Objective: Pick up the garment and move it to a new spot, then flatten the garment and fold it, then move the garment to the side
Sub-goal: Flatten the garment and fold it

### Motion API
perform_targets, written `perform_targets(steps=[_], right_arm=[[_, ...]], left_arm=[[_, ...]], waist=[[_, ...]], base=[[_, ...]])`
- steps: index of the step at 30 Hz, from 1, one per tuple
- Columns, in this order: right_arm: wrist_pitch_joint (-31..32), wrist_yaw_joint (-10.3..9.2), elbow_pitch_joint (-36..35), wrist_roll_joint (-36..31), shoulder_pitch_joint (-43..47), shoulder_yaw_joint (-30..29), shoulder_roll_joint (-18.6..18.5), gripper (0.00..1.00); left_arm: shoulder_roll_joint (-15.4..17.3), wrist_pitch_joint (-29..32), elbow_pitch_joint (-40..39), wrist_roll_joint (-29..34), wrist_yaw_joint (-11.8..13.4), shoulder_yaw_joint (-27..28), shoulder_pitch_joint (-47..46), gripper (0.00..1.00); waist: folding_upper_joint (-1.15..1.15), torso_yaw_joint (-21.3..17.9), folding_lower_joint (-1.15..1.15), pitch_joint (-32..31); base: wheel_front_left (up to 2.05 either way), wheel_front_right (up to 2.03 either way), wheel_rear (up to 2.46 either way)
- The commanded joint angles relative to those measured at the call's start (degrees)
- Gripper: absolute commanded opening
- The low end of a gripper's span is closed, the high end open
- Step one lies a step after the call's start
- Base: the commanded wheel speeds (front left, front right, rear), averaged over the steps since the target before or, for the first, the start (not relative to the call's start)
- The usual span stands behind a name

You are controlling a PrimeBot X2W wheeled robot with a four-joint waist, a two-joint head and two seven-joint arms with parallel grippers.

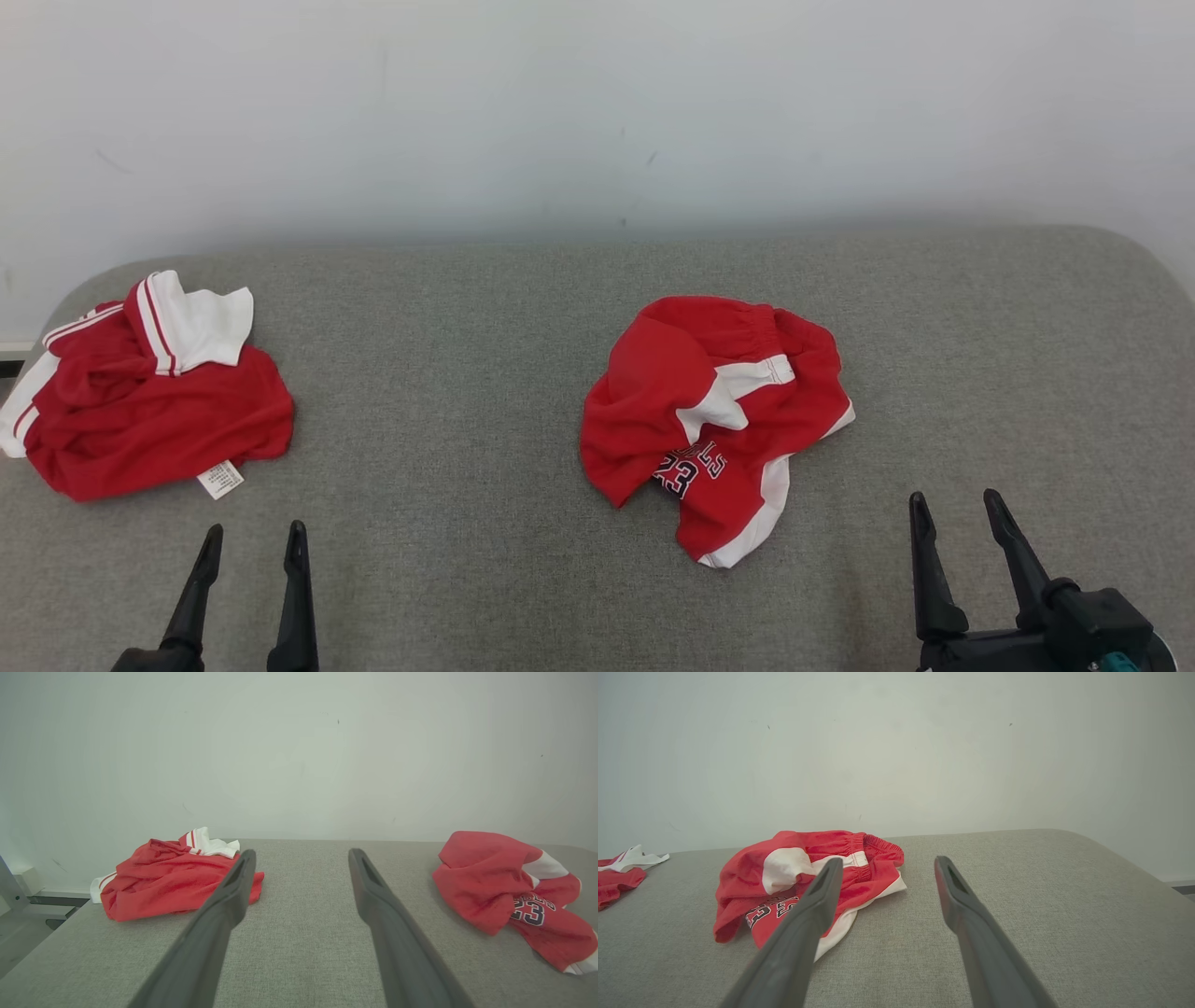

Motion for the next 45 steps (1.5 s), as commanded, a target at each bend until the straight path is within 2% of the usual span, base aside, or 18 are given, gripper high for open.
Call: perform_targets(steps=[1,23,31,40,45], right_arm=[[-0.3,-0.10,0.0,0.3,0.1,0.0,0.0,1.00],[-0.4,-0.10,0.1,0.2,-0.4,0.2,0.0,1.00],[0.0,-0.10,-0.3,0.3,-1.0,0.9,-0.5,1.00],[-0.2,-0.10,-0.4,0.5,-2.1,0.9,-0.4,1.00],[-0.6,-0.10,-0.1,0.9,-2.8,1.0,-0.3,1.00]], left_arm=[[-0.3,-0.2,0.1,0.3,-0.1,0.3,-0.2,1.00],[-1.7,-0.2,0.5,1.7,-0.7,0.6,-1.5,1.00],[-3.0,-0.2,3.4,1.5,-1.0,-8.4,-6.9,1.00],[-3.8,-0.2,11.4,-0.4,-0.9,-22.9,-13.6,1.00],[-3.9,-0.2,17.0,-1.4,-0.9,-28.5,-16.6,1.00]], waist=[[0.00,0.0,0.00,0.0],[0.00,-0.7,0.00,-0.1],[0.00,-3.5,0.00,1.3],[0.00,-9.8,0.00,4.5],[0.00,-13.2,0.00,6.8]], base=[[0.00,0.00,0.00],[0.00,0.00,0.00],[0.00,0.00,0.00],[0.00,0.00,0.00],[0.00,0.00,0.00]])
